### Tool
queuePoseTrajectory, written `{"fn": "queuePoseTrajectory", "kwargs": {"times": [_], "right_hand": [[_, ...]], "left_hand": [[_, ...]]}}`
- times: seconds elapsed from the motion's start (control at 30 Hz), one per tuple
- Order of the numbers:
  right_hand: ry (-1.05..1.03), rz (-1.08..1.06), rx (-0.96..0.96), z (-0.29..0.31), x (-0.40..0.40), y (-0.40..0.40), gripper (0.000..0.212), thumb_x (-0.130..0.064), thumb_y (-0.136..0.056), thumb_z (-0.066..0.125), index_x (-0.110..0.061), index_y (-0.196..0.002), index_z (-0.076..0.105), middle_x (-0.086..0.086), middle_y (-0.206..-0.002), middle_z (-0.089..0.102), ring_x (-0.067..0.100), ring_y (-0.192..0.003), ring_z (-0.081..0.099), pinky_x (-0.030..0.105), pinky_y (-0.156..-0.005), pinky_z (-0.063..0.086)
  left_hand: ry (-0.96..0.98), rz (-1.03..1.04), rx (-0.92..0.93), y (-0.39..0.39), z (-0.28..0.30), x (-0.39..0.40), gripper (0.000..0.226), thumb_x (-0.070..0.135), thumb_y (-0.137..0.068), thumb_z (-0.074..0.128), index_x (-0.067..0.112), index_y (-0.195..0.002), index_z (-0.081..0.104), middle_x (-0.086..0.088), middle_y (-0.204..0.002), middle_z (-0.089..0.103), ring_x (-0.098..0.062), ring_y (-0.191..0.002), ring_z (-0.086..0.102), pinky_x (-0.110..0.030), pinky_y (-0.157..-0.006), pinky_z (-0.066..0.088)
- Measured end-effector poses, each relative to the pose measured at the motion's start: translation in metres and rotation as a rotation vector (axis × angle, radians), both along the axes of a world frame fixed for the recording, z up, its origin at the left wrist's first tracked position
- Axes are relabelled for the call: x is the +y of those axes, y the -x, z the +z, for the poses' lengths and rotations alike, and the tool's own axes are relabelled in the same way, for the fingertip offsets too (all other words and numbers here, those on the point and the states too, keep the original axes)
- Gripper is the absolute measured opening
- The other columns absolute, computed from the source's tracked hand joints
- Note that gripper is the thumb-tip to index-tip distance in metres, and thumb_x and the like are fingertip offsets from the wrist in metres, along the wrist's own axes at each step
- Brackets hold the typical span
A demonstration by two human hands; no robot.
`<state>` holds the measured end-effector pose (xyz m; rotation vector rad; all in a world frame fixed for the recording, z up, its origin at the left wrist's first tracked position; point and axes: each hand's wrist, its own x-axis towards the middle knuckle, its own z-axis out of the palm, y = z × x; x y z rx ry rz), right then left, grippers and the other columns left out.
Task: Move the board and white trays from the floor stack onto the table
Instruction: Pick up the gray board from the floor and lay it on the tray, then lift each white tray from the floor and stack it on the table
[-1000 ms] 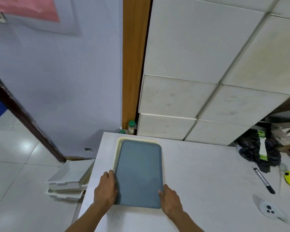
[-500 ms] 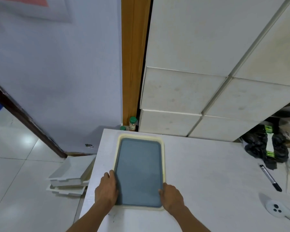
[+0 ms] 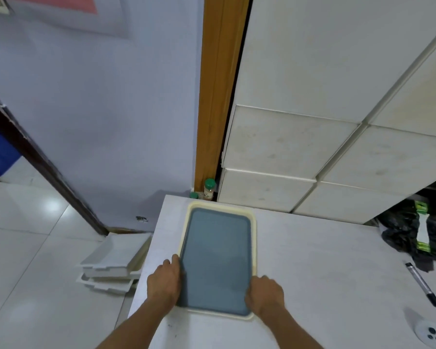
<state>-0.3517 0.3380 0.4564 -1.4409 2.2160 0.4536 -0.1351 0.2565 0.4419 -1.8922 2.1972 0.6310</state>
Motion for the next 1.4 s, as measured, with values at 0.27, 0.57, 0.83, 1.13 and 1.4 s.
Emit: {"fn": "queuePoseTrajectory", "kwargs": {"times": [0.27,0.57,0.83,1.13,1.4], "right_hand": [[0.198,0.165,-0.122,0.037,-0.072,-0.041,0.029,-0.029,-0.094,0.040,-0.013,-0.087,0.063,0.017,-0.107,0.069,0.037,-0.100,0.064,0.036,-0.080,0.049],[0.388,0.307,-0.349,0.049,-0.153,-0.151,0.050,-0.041,-0.098,0.036,-0.019,-0.055,0.024,0.005,-0.060,0.048,0.030,-0.064,0.055,0.034,-0.059,0.034],[0.211,0.295,-0.499,0.017,-0.215,-0.239,0.048,-0.033,-0.095,0.045,-0.019,-0.053,0.030,-0.004,-0.053,0.038,0.019,-0.056,0.042,0.031,-0.050,0.030],[-0.209,0.359,-0.496,-0.082,-0.266,-0.311,0.032,-0.022,-0.092,0.042,-0.024,-0.060,0.036,0.005,-0.076,0.052,0.022,-0.070,0.046,0.029,-0.057,0.034],[-0.337,0.256,-0.482,-0.194,-0.304,-0.338,0.030,-0.027,-0.095,0.044,-0.016,-0.067,0.048,0.009,-0.089,0.065,0.020,-0.076,0.056,0.030,-0.068,0.043]], "left_hand": [[-0.074,0.000,-0.088,-0.035,0.008,-0.040,0.043,0.038,-0.100,0.027,0.013,-0.118,0.056,-0.011,-0.122,0.063,-0.028,-0.112,0.061,-0.036,-0.091,0.046],[-0.266,0.307,-0.042,-0.142,-0.023,-0.069,0.034,0.032,-0.092,0.042,0.015,-0.118,0.057,-0.006,-0.125,0.061,-0.024,-0.114,0.061,-0.034,-0.093,0.048],[-0.373,0.547,0.039,-0.210,-0.075,-0.103,0.034,0.033,-0.094,0.039,0.016,-0.118,0.055,-0.007,-0.127,0.061,-0.025,-0.117,0.058,-0.034,-0.093,0.045],[-0.466,1.181,0.494,-0.261,-0.168,-0.141,0.032,0.023,-0.087,0.050,0.001,-0.109,0.057,-0.021,-0.119,0.062,-0.039,-0.105,0.063,-0.044,-0.092,0.054],[-0.499,1.502,0.718,-0.284,-0.284,-0.172,0.049,0.020,-0.088,0.057,-0.008,-0.127,0.048,-0.025,-0.123,0.055,-0.040,-0.110,0.057,-0.049,-0.095,0.053]]}}
